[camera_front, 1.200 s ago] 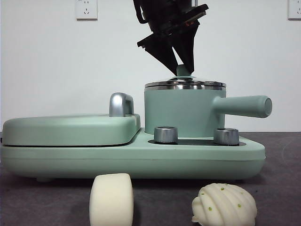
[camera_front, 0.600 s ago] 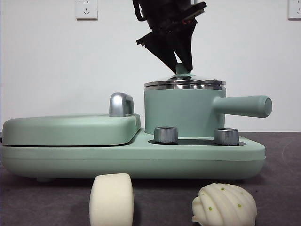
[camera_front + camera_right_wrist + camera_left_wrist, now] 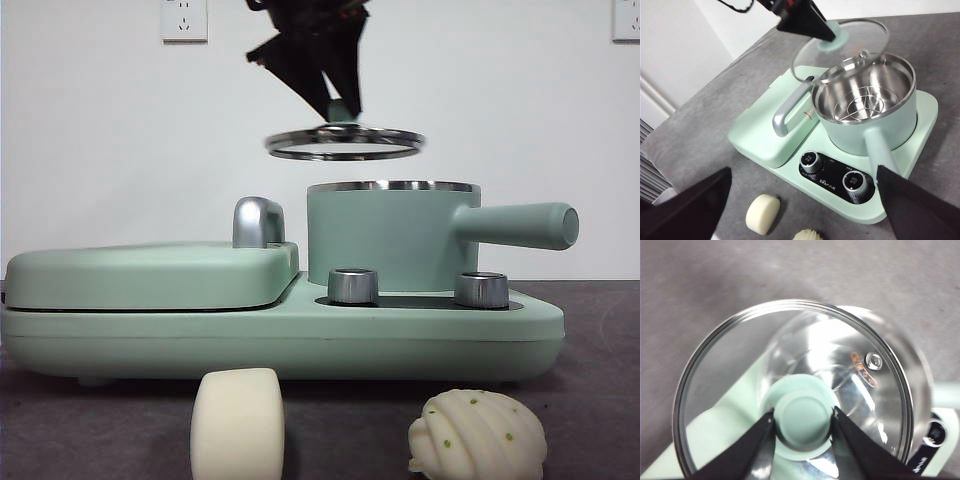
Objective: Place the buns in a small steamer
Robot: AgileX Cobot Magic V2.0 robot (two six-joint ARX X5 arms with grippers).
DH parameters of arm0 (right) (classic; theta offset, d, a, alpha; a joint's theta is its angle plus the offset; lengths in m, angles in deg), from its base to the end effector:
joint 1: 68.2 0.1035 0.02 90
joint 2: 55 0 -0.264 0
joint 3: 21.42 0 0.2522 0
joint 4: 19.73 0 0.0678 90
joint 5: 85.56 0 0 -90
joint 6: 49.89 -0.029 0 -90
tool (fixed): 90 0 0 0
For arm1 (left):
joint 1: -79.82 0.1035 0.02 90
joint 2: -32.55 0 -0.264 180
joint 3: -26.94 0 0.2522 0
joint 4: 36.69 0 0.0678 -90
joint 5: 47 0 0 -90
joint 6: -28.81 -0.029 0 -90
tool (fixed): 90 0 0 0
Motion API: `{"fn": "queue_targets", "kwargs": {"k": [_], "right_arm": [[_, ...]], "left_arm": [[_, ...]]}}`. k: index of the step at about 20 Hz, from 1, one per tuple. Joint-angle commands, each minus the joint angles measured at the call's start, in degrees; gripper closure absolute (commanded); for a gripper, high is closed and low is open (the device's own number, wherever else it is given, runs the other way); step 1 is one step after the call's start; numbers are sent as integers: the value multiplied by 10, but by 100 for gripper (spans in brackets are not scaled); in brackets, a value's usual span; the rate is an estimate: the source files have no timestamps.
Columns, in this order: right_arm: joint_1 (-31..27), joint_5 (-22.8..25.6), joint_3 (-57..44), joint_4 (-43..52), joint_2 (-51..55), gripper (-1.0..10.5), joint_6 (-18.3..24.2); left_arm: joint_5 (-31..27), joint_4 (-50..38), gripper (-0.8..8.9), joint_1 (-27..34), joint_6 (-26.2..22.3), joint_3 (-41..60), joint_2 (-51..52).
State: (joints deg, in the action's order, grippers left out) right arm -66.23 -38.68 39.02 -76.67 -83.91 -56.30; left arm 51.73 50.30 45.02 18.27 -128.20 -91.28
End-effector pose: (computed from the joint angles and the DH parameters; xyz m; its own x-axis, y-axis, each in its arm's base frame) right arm 0.0835 0.0227 0.3248 0.6354 0.7058 -0.3132 -0.5902 0.7055 0.3923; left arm 0.3562 -0.2529 0.3742 0.3710 -0.4427 -0.8163 0.7477 0.6637 -0.0201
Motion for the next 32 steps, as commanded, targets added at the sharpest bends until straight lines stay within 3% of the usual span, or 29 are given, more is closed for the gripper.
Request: {"fn": "queue_targets", "kwargs": {"k": [1, 4, 9, 19, 23, 32], "right_arm": [[2, 0, 8, -14, -3, 483, -12], [11, -5, 11, -52, -23, 483, -22], [91, 19, 35, -89, -99, 483, -35], [418, 257, 161, -92, -375, 483, -144], [507, 314, 218, -92, -504, 483, -159], [584, 327, 239, -20, -685, 483, -156]], "left_arm": [[0, -8, 726, 18, -3, -27, 14], [1, -9, 726, 47, -3, -27, 26], [1, -8, 726, 94, -3, -27, 32], [1, -9, 726, 180, 4, -27, 32], [1, -9, 726, 209, 8, -27, 32], [1, -8, 726, 235, 12, -27, 32]]}}
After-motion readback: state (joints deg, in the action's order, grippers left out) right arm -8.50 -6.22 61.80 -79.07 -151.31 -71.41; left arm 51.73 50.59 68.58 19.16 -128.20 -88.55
